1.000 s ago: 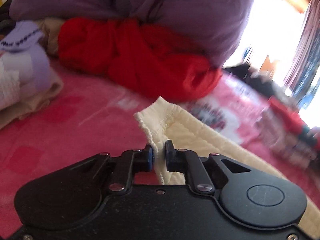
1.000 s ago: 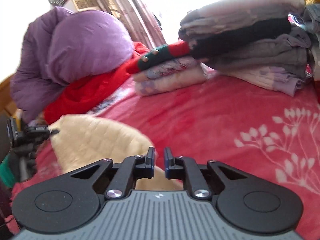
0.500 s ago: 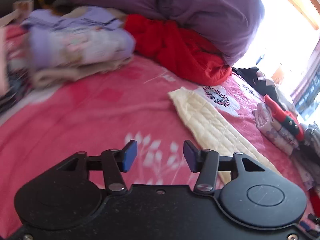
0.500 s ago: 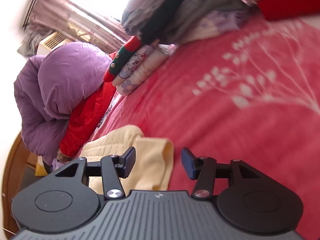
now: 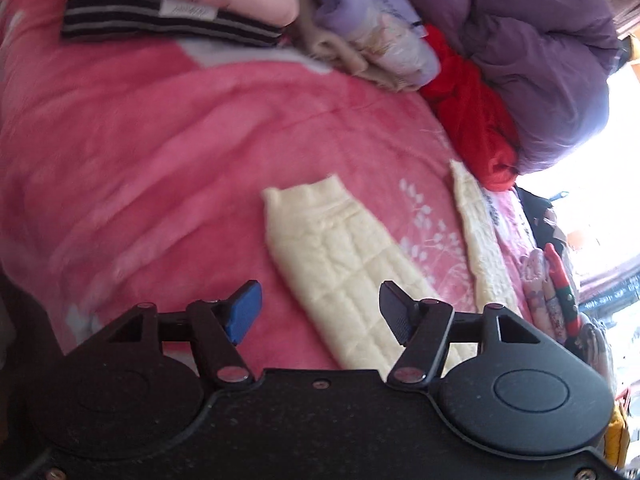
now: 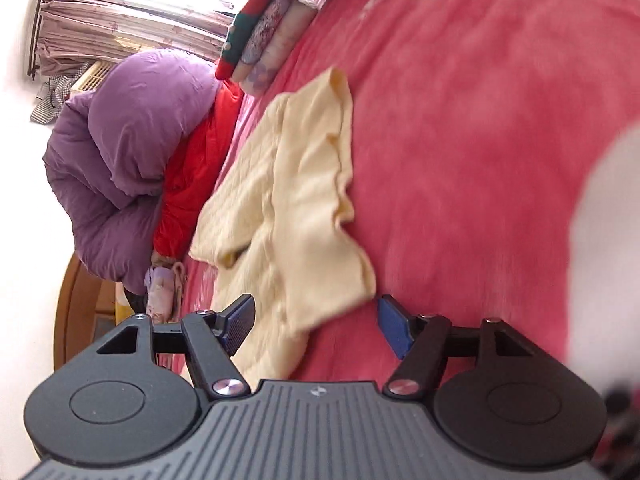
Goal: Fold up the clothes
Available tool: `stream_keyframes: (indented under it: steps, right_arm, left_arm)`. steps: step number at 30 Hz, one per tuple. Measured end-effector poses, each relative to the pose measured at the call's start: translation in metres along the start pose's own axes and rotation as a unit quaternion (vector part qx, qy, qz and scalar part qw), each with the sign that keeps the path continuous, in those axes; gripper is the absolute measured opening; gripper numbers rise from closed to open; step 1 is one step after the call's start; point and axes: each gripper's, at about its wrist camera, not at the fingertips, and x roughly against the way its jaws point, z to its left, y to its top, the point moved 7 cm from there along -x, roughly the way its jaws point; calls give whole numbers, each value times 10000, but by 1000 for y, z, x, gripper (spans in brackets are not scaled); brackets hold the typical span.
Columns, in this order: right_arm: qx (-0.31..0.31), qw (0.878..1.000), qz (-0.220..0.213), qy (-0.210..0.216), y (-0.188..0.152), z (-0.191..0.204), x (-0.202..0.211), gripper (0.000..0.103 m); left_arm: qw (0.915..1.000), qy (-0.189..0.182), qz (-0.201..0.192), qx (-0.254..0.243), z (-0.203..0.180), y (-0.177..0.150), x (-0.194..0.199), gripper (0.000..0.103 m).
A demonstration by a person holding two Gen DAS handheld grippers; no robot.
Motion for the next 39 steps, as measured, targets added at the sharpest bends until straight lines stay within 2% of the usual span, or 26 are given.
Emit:
stream_keyframes:
  steps: [5, 9, 10, 12, 13, 14, 15, 16, 18, 20, 23, 26, 28, 31, 34, 36, 37, 39]
  right_arm:
    - [-234, 9993, -296, -45, -2, -2, -5, 68]
    - [-760, 9947, -601, 331, 9, -11, -14, 67]
    - [-796, 9939, -661, 368, 12, -11, -17, 63]
    - [-749, 9939, -733, 336, 17, -11, -26, 46]
    - [-657, 9947, -745, 282, 18, -11, -31, 25]
    - [-562, 9951, -779, 242, 19, -11, -33, 6]
    - [-464, 9951, -840, 221, 20, -10, -32, 6]
    - [-365, 9951, -902, 201, 22, -9, -31, 6]
    - [-329, 9933, -1059, 324, 28, -2, -16, 6]
    - [-202, 9919, -1207, 344, 33, 5, 11, 6]
    - [-124, 9917, -1273, 162, 35, -3, 42, 6]
    - [-339, 9967, -620, -395, 21, -36, 32, 6]
    - [-272, 9962, -616, -560, 17, -44, 27, 6]
    - [71, 9955, -640, -691, 15, -38, 26, 13]
    - [279, 9929, -745, -883, 14, -35, 30, 14]
    - [696, 9846, -1040, -1223, 16, -25, 39, 21]
    - [1018, 9773, -1204, -1413, 17, -17, 43, 34]
    - [1697, 9597, -1540, -1627, 17, -1, 50, 37]
  left_arm:
    - [9990, -41, -126, 435, 13, -1, -4, 64]
    - [9983, -69, -286, 506, 17, -3, -3, 64]
    - [9985, -21, -303, 457, 16, -3, -6, 64]
    - [9985, 89, -364, 404, 13, -4, -12, 63]
    - [9986, 97, -406, 331, 10, -4, -14, 63]
    - [9987, 79, -451, 216, 5, -4, -17, 58]
    - [9990, 91, -426, 117, 1, -5, -21, 21]
    - [9992, 127, -378, 49, 0, -7, -24, 8]
    - [9989, 146, -429, -114, -5, -10, -23, 6]
    - [9982, -30, -481, -359, -15, -16, -10, 6]
    - [9968, -133, -373, -691, -22, -34, 2, 6]
    - [9969, 94, -249, -740, -7, -49, 2, 5]
    - [9970, 50, -309, -706, -5, -49, 7, 6]
    - [9965, -39, -453, -709, -12, -45, 16, 5]
    - [9959, 301, -383, -766, -7, -47, 12, 6]
    - [9969, 226, -376, -646, -2, -45, 14, 6]
    - [9969, 209, -389, -644, -2, -44, 15, 6]
    - [9967, 140, -376, -708, -3, -44, 16, 5]
